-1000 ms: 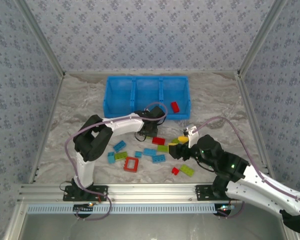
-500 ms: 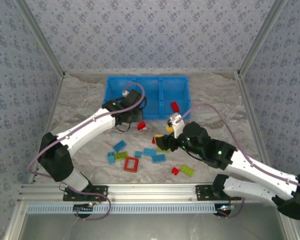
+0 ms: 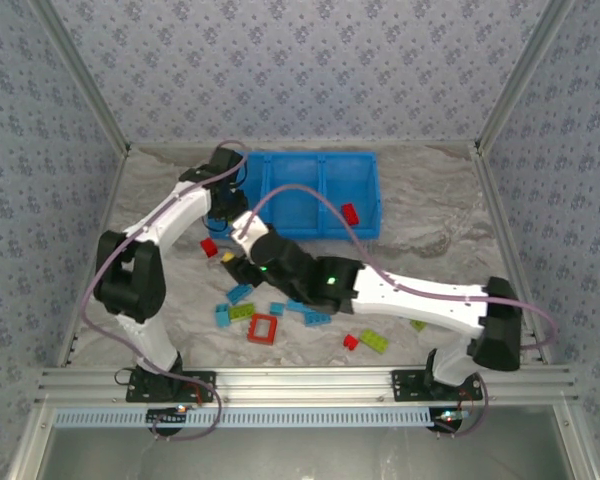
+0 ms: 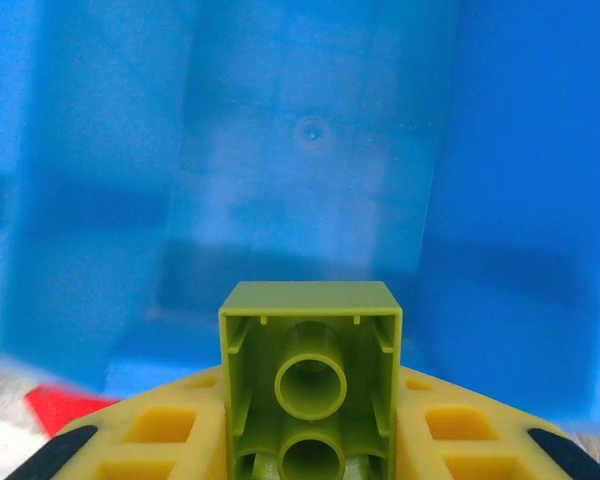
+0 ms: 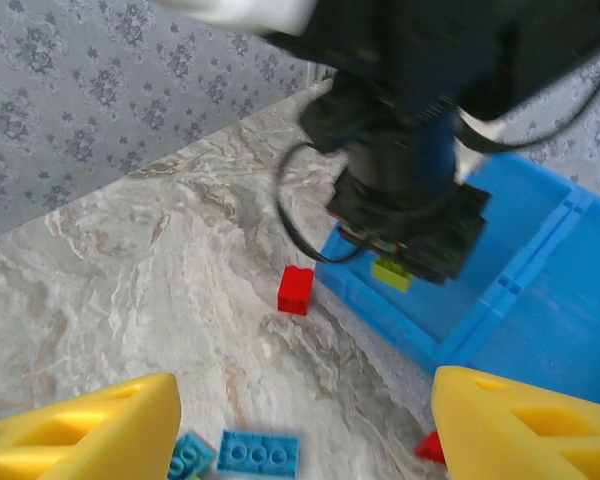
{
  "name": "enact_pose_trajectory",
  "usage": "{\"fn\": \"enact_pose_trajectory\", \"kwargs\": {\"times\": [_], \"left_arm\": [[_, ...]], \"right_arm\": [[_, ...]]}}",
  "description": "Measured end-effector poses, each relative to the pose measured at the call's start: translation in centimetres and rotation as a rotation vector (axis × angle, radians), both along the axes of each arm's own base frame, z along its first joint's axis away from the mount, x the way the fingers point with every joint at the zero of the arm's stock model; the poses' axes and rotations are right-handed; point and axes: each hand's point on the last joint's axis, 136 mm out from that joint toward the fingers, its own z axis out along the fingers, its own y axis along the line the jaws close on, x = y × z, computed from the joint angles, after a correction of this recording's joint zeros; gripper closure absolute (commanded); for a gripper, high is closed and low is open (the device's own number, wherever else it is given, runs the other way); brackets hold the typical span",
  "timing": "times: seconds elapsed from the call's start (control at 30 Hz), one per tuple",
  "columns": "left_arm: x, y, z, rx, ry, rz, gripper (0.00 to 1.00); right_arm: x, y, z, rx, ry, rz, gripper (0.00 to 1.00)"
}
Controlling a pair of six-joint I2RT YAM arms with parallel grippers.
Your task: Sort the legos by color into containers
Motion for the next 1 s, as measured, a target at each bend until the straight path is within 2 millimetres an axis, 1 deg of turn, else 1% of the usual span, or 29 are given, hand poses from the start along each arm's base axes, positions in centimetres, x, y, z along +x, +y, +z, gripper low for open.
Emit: {"fn": "enact_pose_trajectory", "kwargs": {"times": [0.1, 0.23, 0.4, 0.5, 0.6, 0.63, 0.67, 0.7, 0.77, 0.9, 0.97, 1.0], "left_arm": [[1.3, -0.6, -1.5, -0.010, 0.027, -0.005, 0.68], [2.4, -1.0, -2.6, -0.012, 0.043, -0.006, 0.67], [3.6, -1.1, -3.4, -0.012, 0.051, 0.003, 0.67], [4.0, -1.1, -4.6, -0.005, 0.071, 0.005, 0.65], [4.2, -1.1, -6.0, 0.001, 0.098, 0.006, 0.60], [4.2, -1.1, -6.4, 0.002, 0.108, 0.003, 0.55], [4.1, -1.2, -6.8, 0.002, 0.118, -0.001, 0.48], [4.1, -1.2, -6.9, 0.002, 0.124, -0.004, 0.43], [4.1, -1.1, -7.0, 0.007, 0.128, -0.001, 0.38], [4.2, -0.9, -6.9, 0.013, 0.123, 0.007, 0.35], [4.1, -0.7, -6.5, 0.023, 0.112, 0.012, 0.35], [4.1, -0.5, -6.0, 0.027, 0.100, 0.015, 0.35]], "right_arm": [[0.0, 1.9, -0.6, -0.037, -0.040, -0.038, 0.30], [0.0, 3.2, -1.2, -0.077, -0.092, -0.097, 0.29], [0.1, 3.0, -1.5, -0.093, -0.114, -0.135, 0.29], [0.3, 2.8, -1.4, -0.094, -0.119, -0.147, 0.29], [0.3, 2.8, -1.4, -0.094, -0.120, -0.150, 0.29], [0.3, 2.7, -1.4, -0.094, -0.120, -0.150, 0.29], [0.3, 2.7, -1.4, -0.094, -0.120, -0.150, 0.29], [0.3, 2.7, -1.4, -0.094, -0.119, -0.151, 0.29], [0.5, 2.6, -1.5, -0.094, -0.117, -0.155, 0.29], [0.9, 2.3, -1.9, -0.094, -0.106, -0.170, 0.29], [1.2, 1.8, -2.4, -0.099, -0.097, -0.181, 0.29], [1.3, 1.5, -2.6, -0.103, -0.092, -0.186, 0.29]]}}
